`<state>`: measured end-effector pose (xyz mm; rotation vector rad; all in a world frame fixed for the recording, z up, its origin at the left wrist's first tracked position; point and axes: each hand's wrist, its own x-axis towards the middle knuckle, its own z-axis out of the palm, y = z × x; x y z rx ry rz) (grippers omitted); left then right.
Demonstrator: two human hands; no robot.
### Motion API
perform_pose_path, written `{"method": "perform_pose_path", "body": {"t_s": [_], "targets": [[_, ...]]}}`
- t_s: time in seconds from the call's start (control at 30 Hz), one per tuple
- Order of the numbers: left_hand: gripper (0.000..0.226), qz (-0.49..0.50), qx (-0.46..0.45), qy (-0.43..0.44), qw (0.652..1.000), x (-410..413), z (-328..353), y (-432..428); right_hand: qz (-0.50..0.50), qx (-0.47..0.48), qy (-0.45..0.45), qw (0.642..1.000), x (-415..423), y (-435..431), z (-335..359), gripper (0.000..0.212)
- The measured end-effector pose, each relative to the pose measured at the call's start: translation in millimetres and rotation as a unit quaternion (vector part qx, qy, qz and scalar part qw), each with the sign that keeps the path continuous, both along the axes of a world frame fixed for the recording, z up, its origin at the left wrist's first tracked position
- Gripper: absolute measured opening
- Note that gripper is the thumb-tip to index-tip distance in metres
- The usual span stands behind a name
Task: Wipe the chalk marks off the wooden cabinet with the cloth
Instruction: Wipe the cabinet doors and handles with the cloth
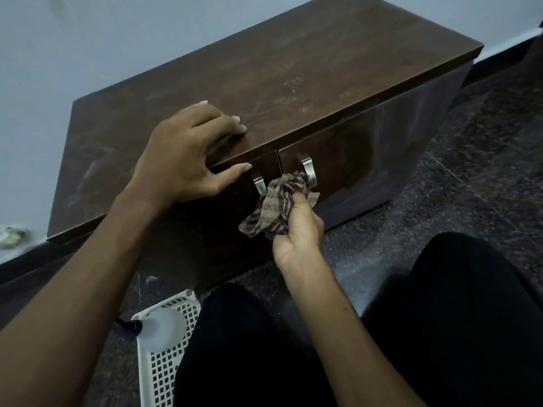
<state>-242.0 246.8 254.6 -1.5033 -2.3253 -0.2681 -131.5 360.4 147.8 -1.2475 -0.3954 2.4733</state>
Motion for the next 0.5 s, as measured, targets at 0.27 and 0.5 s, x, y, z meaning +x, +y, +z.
{"method": "perform_pose_path", "body": {"t_s": [0.27, 0.5], "targets": [[0.051, -0.002, -0.006, -0.008, 1.000, 1, 2, 1, -0.027, -0.018, -0.020, 0.999, -4, -6, 12, 0.026], [0.051, -0.002, -0.005, -0.013, 1.000, 3, 3, 1, 0.017, -0.068, -0.021, 0.997, -2, 5, 12, 0.023]]}}
